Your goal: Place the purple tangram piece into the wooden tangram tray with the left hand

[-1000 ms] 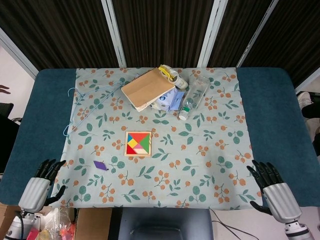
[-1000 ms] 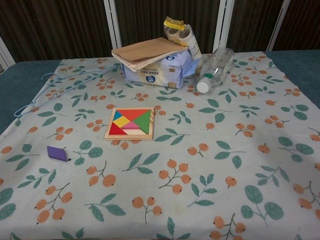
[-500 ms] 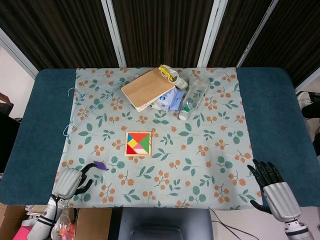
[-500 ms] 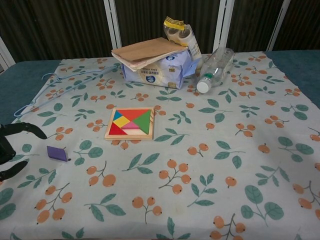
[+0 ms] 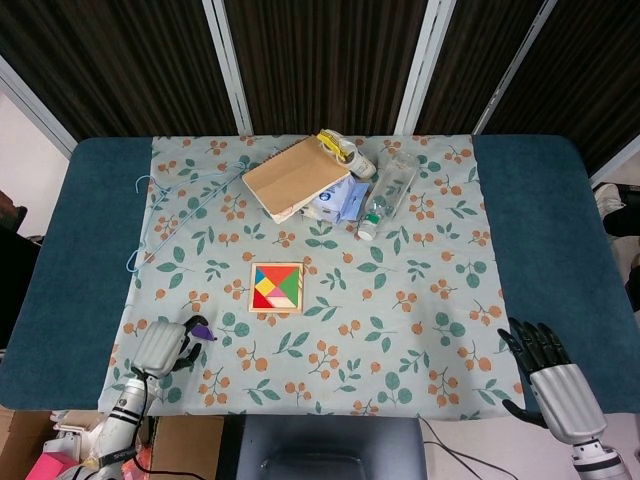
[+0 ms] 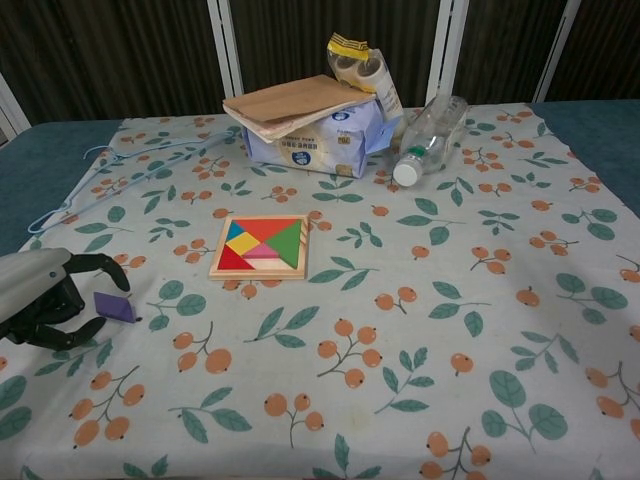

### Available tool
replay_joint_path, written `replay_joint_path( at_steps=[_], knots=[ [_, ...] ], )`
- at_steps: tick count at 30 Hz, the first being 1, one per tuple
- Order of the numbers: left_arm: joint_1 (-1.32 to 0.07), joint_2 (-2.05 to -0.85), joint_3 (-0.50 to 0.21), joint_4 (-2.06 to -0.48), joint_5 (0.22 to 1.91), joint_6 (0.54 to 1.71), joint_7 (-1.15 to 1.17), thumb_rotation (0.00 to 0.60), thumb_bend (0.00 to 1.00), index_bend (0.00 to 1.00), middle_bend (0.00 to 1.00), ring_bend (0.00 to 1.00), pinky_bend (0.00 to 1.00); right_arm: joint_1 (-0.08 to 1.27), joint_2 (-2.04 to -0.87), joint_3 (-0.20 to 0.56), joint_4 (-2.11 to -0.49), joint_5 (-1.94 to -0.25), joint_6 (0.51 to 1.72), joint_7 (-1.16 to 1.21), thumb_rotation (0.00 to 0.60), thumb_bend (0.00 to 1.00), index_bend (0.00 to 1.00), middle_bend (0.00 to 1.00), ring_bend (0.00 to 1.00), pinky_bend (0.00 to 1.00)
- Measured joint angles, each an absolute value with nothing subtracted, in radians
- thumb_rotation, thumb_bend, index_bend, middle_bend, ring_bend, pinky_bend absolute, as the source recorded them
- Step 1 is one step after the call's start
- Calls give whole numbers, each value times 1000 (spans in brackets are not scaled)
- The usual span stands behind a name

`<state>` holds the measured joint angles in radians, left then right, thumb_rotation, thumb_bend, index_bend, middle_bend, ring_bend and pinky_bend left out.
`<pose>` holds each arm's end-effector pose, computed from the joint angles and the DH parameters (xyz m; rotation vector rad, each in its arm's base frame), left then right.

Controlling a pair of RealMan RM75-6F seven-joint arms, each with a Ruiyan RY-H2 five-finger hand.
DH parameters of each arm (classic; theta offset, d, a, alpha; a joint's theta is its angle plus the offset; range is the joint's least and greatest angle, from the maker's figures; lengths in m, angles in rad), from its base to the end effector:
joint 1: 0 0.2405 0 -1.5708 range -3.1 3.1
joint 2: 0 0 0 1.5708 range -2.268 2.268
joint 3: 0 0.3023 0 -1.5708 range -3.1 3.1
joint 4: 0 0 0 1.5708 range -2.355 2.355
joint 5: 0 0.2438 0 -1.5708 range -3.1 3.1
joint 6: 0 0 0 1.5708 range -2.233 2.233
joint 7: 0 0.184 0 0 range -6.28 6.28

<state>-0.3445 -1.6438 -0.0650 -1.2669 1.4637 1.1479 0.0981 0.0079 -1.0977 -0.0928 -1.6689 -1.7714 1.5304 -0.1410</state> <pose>-0.3070 0.3077 -0.0768 -1.7107 -1.0479 -0.9177 -0.3329 -0.1592 0.1171 1.6507 -0.8314 0.8680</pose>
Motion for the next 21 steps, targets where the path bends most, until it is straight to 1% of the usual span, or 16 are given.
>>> replay_joint_path(
  at_steps=[6, 14, 21],
  knots=[
    [-355, -1667, -66, -1222, 1451, 1149, 97, 600, 406, 391, 1000, 1000, 1000, 8, -1098, -93, -1669, -1772, 1530, -143, 600, 160, 0, 0, 0, 0],
    [-364, -1682, -65, -1192, 1434, 1146, 97, 600, 410, 377, 1000, 1000, 1000, 8, -1099, -91, -1671, -1769, 1528, -147, 600, 160, 0, 0, 0, 0],
    [-366, -1685, -67, -1181, 1421, 1146, 86, 600, 410, 400, 1000, 1000, 1000, 7, -1100, -91, -1672, -1770, 1528, -151, 600, 160, 0, 0, 0, 0]
  ],
)
